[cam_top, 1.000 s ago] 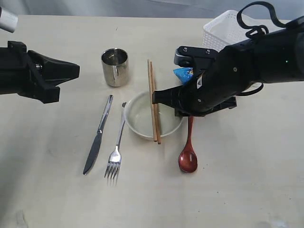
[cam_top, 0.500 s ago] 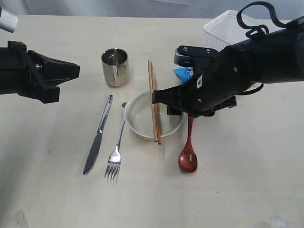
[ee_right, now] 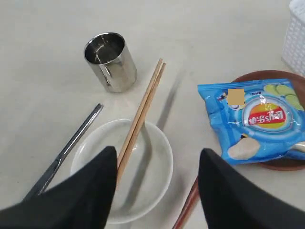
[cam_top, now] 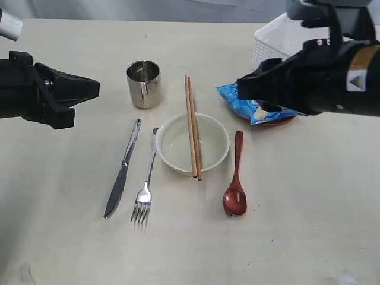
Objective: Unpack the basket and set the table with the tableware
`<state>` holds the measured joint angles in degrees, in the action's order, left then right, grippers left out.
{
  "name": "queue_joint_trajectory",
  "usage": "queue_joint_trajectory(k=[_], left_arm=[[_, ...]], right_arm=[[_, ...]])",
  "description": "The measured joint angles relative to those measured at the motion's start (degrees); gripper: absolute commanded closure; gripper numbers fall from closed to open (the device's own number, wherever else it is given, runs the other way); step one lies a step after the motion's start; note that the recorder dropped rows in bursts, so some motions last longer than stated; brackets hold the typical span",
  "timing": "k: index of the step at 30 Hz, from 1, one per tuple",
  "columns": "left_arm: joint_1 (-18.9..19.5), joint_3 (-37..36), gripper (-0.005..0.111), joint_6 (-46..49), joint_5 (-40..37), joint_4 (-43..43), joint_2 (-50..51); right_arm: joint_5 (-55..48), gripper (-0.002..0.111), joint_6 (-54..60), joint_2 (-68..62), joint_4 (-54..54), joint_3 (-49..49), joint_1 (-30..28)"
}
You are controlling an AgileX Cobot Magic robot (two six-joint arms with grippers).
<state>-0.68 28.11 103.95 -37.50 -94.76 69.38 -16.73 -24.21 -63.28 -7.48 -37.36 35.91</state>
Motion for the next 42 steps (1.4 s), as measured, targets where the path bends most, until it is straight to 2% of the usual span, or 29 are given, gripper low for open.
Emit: queue_joint_trajectory(k=[8, 19, 24, 27, 31, 36, 39, 42], left_arm=[[0.0, 0.0, 0.107, 0.0, 0.0, 0.0, 0.0], [0.0, 0.0, 0.107, 0.0, 0.0, 0.0, 0.0], [0.0, 0.0, 0.107, 0.0, 0.0, 0.0, 0.0], [0.0, 0.0, 0.107, 0.0, 0.0, 0.0, 0.0], [0.0, 0.0, 0.107, 0.0, 0.0, 0.0, 0.0], [0.0, 0.0, 0.107, 0.0, 0.0, 0.0, 0.0], [0.0, 0.0, 0.107, 0.0, 0.0, 0.0, 0.0], [0.0, 0.0, 0.107, 0.0, 0.0, 0.0, 0.0]], right_arm=[[0.7, 0.058, 0.0, 17.8, -1.3, 9.0, 0.0], [0.7, 0.058, 0.0, 38.1, -1.3, 9.9, 0.0], [1.7, 0.058, 0.0, 42.1, -1.3, 9.9, 0.0], [1.7, 0.058, 0.0, 42.3, -1.3, 9.9, -2.1], [2.7, 0.058, 0.1, 42.4, -1.4, 9.9, -9.9], [5.0, 0.058, 0.1, 44.2, -2.7, 11.7, -24.3], [7.1, 0.058, 0.5, 47.6, -2.8, 15.6, -33.5], [9.1, 0.058, 2.6, 52.1, -2.8, 21.1, -40.0]])
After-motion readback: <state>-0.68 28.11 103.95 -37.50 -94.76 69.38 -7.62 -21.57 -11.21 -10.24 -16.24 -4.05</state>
